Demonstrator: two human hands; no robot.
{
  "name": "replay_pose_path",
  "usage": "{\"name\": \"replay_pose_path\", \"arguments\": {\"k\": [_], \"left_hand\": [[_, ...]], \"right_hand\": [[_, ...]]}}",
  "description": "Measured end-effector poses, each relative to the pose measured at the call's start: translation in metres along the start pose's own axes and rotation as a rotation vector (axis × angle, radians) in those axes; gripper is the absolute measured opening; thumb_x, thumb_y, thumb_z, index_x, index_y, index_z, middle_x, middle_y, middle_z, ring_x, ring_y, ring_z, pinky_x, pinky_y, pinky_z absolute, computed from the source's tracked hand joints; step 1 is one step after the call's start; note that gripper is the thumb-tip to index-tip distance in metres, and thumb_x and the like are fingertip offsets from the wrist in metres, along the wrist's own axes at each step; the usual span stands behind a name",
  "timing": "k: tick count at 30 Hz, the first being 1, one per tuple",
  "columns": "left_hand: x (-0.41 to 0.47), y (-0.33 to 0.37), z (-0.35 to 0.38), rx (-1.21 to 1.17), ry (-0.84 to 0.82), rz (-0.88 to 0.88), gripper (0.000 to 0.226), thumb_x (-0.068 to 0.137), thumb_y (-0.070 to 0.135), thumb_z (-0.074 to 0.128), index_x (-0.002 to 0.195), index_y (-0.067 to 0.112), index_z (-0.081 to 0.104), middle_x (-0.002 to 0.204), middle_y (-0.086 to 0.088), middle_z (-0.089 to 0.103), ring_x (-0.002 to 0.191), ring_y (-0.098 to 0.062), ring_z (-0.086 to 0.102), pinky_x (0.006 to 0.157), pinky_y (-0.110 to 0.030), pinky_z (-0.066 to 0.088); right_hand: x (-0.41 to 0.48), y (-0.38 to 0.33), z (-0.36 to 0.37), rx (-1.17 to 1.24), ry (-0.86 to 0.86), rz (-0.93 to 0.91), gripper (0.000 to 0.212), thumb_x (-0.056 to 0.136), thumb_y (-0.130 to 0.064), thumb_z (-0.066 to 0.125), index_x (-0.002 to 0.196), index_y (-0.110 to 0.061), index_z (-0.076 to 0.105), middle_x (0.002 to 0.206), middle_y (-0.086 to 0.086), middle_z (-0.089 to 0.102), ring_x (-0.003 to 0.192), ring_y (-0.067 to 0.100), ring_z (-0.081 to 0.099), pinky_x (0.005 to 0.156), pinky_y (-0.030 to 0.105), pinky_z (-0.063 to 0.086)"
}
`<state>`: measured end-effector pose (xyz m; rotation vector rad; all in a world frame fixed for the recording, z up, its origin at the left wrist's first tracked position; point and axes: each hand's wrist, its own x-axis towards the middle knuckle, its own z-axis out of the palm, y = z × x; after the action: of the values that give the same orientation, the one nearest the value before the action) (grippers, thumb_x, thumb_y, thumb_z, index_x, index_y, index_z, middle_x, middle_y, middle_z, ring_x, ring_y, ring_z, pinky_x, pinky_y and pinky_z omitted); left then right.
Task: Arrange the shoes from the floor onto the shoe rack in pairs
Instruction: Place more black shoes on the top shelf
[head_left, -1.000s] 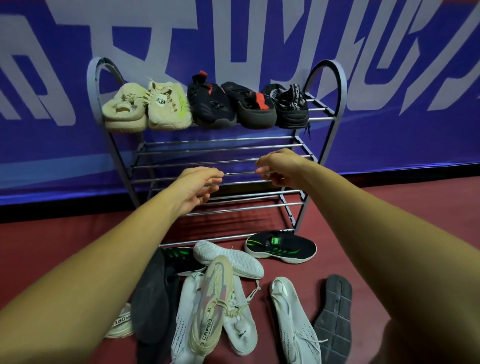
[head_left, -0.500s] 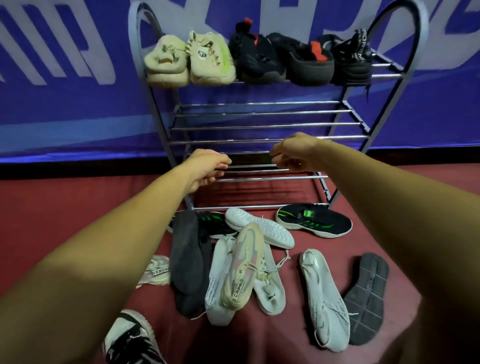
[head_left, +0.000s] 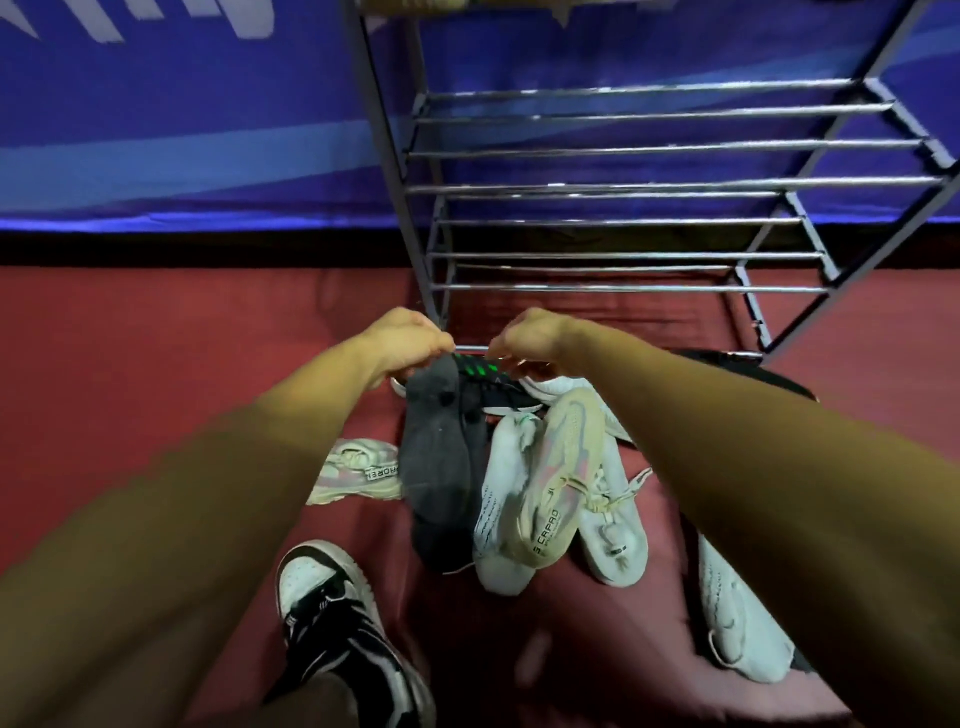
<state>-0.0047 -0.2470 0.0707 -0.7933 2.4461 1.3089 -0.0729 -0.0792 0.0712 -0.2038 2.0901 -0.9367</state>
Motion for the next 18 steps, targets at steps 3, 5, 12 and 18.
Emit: {"name": "replay_pose_path", "arguments": {"k": [3, 5, 12, 18], "left_hand": [[0.013, -0.042, 0.014, 0.032, -0.018, -0.069, 0.015, 0.085, 0.017, 0.069, 0.097, 0.009, 0.068, 0.072, -0.007, 0.058, 0.052, -0.012, 0.045, 0.037, -0.016, 0.029], [0.021, -0.068, 0.023, 0.042, -0.062, -0.129, 0.011, 0.086, 0.018, 0.069, 0.094, 0.012, 0.065, 0.073, -0.006, 0.058, 0.055, -0.013, 0.046, 0.043, -0.018, 0.030], [0.043, -0.128, 0.032, 0.090, -0.093, -0.254, 0.012, 0.087, 0.020, 0.070, 0.088, 0.015, 0.059, 0.072, -0.004, 0.056, 0.060, -0.017, 0.050, 0.051, -0.022, 0.036], [0.048, -0.164, 0.046, 0.063, -0.122, -0.331, 0.025, 0.079, 0.024, 0.074, 0.096, 0.016, 0.058, 0.087, -0.004, 0.059, 0.083, -0.021, 0.055, 0.072, -0.032, 0.044]], "right_hand": [[0.021, 0.014, 0.035, -0.045, -0.058, 0.033, 0.015, 0.090, -0.014, 0.064, 0.078, -0.005, 0.061, 0.075, 0.018, 0.058, 0.064, 0.025, 0.052, 0.051, 0.026, 0.031], [0.034, 0.026, 0.055, -0.096, -0.097, 0.068, 0.019, 0.089, -0.015, 0.063, 0.074, -0.004, 0.060, 0.070, 0.018, 0.057, 0.052, 0.024, 0.047, 0.047, 0.024, 0.029], [0.063, 0.059, 0.092, -0.244, -0.105, 0.164, 0.031, 0.093, -0.014, 0.062, 0.064, -0.006, 0.054, 0.037, 0.003, 0.054, 0.024, 0.009, 0.045, 0.031, 0.014, 0.030], [0.076, 0.079, 0.108, -0.152, -0.083, 0.136, 0.027, 0.088, -0.021, 0.067, 0.063, -0.014, 0.059, 0.054, 0.003, 0.064, 0.043, 0.012, 0.056, 0.037, 0.017, 0.035]]}}
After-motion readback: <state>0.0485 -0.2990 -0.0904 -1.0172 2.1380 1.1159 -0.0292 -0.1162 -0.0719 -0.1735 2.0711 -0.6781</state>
